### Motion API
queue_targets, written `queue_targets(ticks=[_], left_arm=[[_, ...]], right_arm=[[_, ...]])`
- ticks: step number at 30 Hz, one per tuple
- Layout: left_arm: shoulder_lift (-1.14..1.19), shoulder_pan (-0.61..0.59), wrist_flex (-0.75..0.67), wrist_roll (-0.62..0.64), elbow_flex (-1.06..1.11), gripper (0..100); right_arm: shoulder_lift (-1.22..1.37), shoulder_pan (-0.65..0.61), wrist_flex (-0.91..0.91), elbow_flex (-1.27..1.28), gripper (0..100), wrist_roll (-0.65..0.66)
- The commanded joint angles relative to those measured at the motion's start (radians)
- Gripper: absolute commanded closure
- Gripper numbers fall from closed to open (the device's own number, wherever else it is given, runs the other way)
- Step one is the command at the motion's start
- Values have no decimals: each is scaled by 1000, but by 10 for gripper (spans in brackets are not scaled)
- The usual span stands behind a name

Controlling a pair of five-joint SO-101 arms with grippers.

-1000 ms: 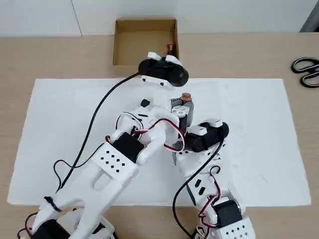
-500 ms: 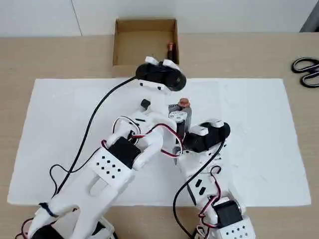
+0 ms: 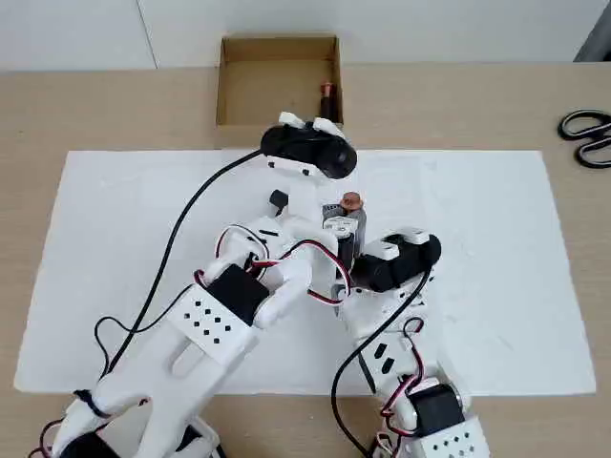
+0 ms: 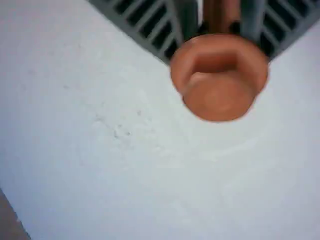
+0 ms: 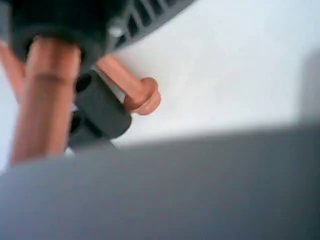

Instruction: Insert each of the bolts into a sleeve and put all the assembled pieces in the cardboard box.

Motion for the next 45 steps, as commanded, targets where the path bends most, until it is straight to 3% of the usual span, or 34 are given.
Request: queue_targets(ticks=[1,23,30,38,45], left_arm=[[-34,-3,5,8,13,994],[-35,-3,69,6,21,991],[-41,-3,103,11,16,743],[-43,-8,107,11,4,724],[-44,-221,112,11,-87,724]], right_arm=[[-15,10,-25,-3,995,-11],[-15,8,-25,-5,995,-11],[-15,8,-25,-5,995,-9],[-15,8,-25,-5,995,-9],[-15,8,-25,-3,995,-9]])
